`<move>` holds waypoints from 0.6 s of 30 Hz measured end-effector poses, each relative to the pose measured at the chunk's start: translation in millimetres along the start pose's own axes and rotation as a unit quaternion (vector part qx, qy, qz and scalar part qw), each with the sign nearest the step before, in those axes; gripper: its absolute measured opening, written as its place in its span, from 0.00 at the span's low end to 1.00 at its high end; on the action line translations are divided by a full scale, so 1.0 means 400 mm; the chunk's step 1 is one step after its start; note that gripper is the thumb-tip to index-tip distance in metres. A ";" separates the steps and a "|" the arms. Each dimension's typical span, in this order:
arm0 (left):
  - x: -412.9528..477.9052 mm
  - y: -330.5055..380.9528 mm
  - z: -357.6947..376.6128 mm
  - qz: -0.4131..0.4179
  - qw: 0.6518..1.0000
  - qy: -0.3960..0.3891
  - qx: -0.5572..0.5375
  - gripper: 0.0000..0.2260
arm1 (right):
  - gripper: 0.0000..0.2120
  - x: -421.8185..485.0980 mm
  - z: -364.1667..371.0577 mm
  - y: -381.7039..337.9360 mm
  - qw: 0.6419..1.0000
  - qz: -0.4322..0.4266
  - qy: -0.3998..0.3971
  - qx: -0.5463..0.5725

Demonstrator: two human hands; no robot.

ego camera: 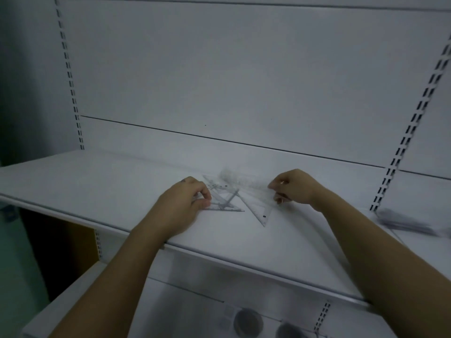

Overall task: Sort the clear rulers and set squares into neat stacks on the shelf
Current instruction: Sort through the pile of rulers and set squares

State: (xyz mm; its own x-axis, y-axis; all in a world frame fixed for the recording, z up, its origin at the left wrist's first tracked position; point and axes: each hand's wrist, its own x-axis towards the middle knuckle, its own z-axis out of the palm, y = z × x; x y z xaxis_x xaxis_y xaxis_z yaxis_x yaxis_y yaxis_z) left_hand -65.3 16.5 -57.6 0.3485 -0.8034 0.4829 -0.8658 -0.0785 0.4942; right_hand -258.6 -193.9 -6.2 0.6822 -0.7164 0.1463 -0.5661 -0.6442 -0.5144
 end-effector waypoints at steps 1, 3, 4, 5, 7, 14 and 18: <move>0.000 0.003 -0.002 0.002 1.000 0.001 -0.001 0.01 | 0.08 -0.003 -0.001 0.001 1.000 0.001 -0.006 0.001; -0.001 0.008 -0.007 0.003 1.000 0.003 -0.001 0.01 | 0.07 -0.003 -0.009 -0.002 1.000 -0.005 0.012 -0.014; -0.002 0.009 -0.009 0.004 1.000 0.005 -0.001 0.02 | 0.07 -0.003 -0.015 -0.005 0.999 -0.009 0.029 -0.014; -0.002 0.009 -0.009 0.007 1.000 0.010 0.000 0.02 | 0.07 -0.004 -0.024 -0.009 0.999 -0.014 0.040 0.006; -0.001 0.006 -0.008 0.015 1.000 0.018 -0.001 0.03 | 0.07 -0.015 -0.045 -0.023 0.996 -0.026 0.033 0.074; 0.002 0.019 0.001 0.047 0.999 -0.007 0.019 0.06 | 0.14 -0.071 -0.092 -0.004 0.995 -0.097 0.022 0.016; 0.018 0.085 0.029 0.074 0.997 -0.004 0.020 0.04 | 0.18 -0.109 -0.141 0.060 0.990 -0.102 0.057 -0.077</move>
State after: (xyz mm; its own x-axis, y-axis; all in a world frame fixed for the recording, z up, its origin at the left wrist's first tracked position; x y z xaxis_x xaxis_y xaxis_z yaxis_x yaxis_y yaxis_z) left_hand -96.6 1.2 -45.9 0.2133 -0.8122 0.5430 -0.9210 0.0183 0.3891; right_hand -328.0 -193.3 22.9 0.7376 -0.5874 0.3331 -0.4917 -0.8053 -0.3313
